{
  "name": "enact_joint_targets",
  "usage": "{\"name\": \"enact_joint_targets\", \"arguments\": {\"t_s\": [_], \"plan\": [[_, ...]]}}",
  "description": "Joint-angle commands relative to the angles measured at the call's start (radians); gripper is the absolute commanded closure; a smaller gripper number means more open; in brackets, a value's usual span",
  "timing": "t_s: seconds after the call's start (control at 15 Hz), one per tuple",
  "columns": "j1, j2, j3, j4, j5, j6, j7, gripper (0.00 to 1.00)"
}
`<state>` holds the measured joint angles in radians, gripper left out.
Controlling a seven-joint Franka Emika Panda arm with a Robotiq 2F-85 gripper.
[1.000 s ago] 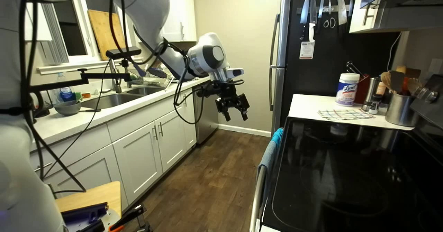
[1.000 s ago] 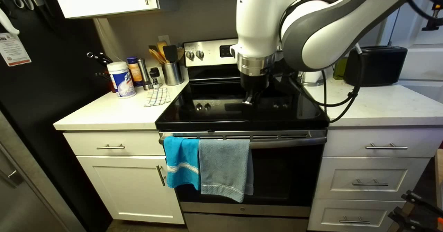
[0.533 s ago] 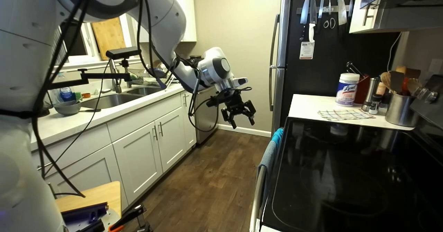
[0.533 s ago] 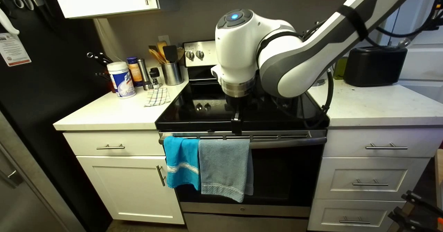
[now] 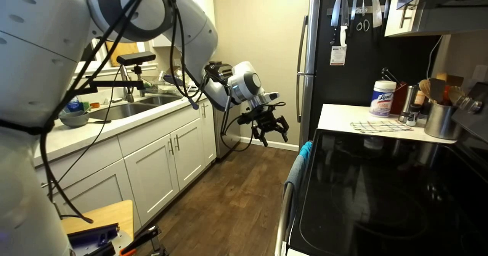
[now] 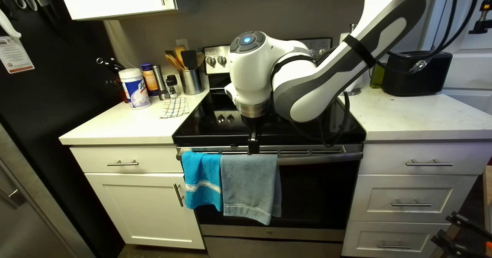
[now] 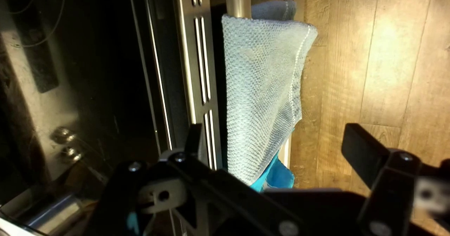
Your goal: Put the light blue towel on the stovetop.
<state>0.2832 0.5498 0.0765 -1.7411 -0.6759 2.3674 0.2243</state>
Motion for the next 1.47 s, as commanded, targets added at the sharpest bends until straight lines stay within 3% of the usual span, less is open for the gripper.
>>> {"name": "enact_joint_targets", "arguments": {"t_s": [0.0,0.53,0.93,1.4], "plan": [[0.016,0.005,-0.017,0.006,0.013,0.002,-0.007,0.00],[0.020,0.007,-0.019,0.010,0.012,0.002,-0.007,0.00],[0.023,0.123,-0.017,0.145,0.013,0.035,-0.052,0.00],[-0.011,0.253,0.011,0.285,0.181,0.026,-0.254,0.00]]}}
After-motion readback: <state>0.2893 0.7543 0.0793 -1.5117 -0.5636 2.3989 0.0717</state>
